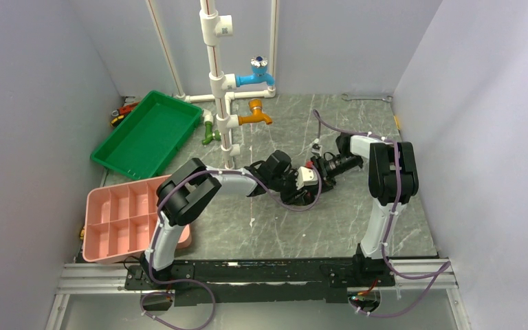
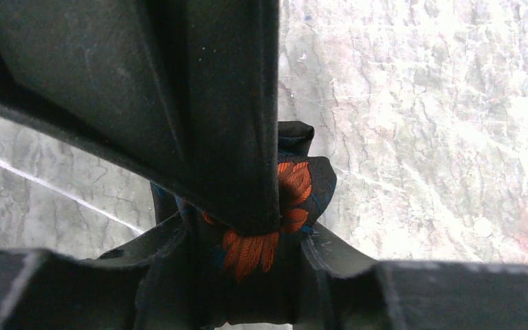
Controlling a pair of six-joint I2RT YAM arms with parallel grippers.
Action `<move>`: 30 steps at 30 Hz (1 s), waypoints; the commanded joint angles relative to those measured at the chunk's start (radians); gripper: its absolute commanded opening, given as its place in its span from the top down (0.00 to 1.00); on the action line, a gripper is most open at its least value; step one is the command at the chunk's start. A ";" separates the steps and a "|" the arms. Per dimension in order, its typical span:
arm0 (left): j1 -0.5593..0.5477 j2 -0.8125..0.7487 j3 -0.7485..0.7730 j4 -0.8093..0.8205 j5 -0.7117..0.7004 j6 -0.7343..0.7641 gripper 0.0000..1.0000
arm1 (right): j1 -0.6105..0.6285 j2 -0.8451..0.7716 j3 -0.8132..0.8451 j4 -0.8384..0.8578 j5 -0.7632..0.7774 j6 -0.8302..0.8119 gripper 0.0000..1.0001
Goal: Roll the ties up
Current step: Roll the tie at the center of the board.
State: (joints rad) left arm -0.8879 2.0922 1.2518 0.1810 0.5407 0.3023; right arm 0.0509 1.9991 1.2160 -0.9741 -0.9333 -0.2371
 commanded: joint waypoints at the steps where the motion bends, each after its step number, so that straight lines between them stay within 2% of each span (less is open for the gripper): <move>1: 0.017 0.076 -0.016 -0.172 -0.045 0.001 0.71 | -0.015 -0.010 -0.007 0.004 0.006 -0.008 0.98; 3: 0.016 0.080 -0.020 -0.179 -0.055 0.009 0.77 | -0.019 -0.005 -0.003 -0.006 0.002 -0.011 0.98; 4: 0.016 0.076 -0.025 -0.179 -0.061 0.011 0.80 | -0.021 -0.006 -0.002 -0.009 0.003 -0.011 0.95; 7: 0.015 0.074 -0.032 -0.204 -0.075 0.014 0.83 | -0.025 -0.026 0.003 -0.020 0.000 -0.005 0.60; 8: 0.015 0.075 -0.031 -0.214 -0.081 0.015 0.84 | -0.026 -0.040 0.000 -0.016 -0.001 0.001 0.55; 10: 0.011 0.076 -0.030 -0.228 -0.092 0.014 0.85 | -0.028 -0.066 -0.005 -0.016 0.001 0.012 0.50; 14: 0.008 0.078 -0.023 -0.247 -0.099 0.013 0.85 | -0.027 -0.095 -0.015 -0.014 -0.015 0.032 0.49; 15: 0.006 0.077 -0.022 -0.248 -0.098 0.014 0.84 | -0.028 -0.102 -0.016 -0.006 -0.013 0.043 0.45; 17: 0.003 0.081 -0.018 -0.255 -0.096 0.016 0.84 | -0.027 -0.117 -0.019 0.020 -0.009 0.071 0.31; 20: 0.001 0.085 -0.012 -0.259 -0.094 0.014 0.84 | -0.022 -0.120 -0.023 0.033 -0.011 0.087 0.30; 26: 0.001 0.089 -0.002 -0.266 -0.094 0.017 0.83 | -0.011 -0.108 -0.030 0.038 0.027 0.078 0.49; 28: 0.001 0.090 0.002 -0.267 -0.096 0.017 0.83 | -0.002 -0.100 -0.035 0.035 0.065 0.066 0.49; 30: 0.000 0.092 0.004 -0.268 -0.092 0.016 0.83 | 0.004 -0.084 -0.038 0.036 0.077 0.063 0.45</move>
State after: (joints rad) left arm -0.8906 2.1014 1.2884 0.1177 0.5312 0.3073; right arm 0.0391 1.9129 1.1858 -0.9424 -0.8902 -0.1616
